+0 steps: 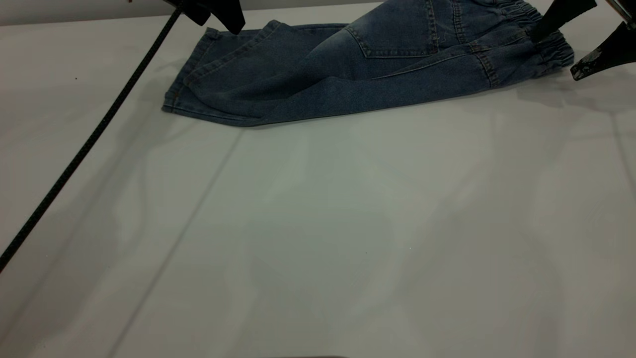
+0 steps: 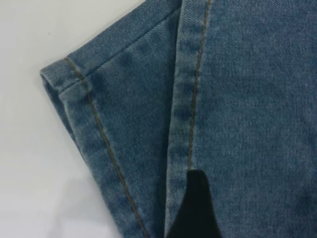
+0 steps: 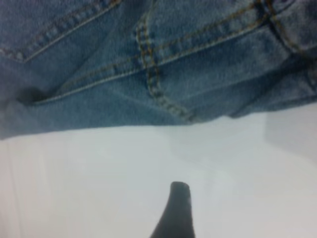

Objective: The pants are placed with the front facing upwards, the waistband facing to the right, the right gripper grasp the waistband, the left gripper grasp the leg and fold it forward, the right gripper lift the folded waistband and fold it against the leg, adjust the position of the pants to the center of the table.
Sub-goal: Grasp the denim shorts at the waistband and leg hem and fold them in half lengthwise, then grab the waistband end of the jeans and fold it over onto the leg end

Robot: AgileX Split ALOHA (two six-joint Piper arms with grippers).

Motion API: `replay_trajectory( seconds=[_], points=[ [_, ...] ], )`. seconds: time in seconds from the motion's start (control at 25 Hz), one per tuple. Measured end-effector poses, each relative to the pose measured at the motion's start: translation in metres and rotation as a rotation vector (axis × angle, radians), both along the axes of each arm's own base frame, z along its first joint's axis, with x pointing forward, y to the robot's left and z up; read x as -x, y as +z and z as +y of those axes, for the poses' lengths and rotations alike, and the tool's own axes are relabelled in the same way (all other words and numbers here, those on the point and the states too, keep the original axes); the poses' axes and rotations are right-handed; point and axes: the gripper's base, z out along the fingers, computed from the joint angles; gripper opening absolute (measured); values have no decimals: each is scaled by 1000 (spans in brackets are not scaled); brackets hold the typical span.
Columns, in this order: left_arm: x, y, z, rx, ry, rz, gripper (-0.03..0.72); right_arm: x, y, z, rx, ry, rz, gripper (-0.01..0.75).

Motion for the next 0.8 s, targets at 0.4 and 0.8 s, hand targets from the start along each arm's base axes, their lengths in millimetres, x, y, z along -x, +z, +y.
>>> replay_trajectory(
  seconds=[0.4, 0.8],
  points=[
    [2, -1, 0, 1, -3, 26, 548, -7, -38, -16, -89, -180, -6, 594],
    [3, -1, -2, 10, -2, 32, 548, -21, -48, -46, -155, -380, -181, 594]
  ],
)
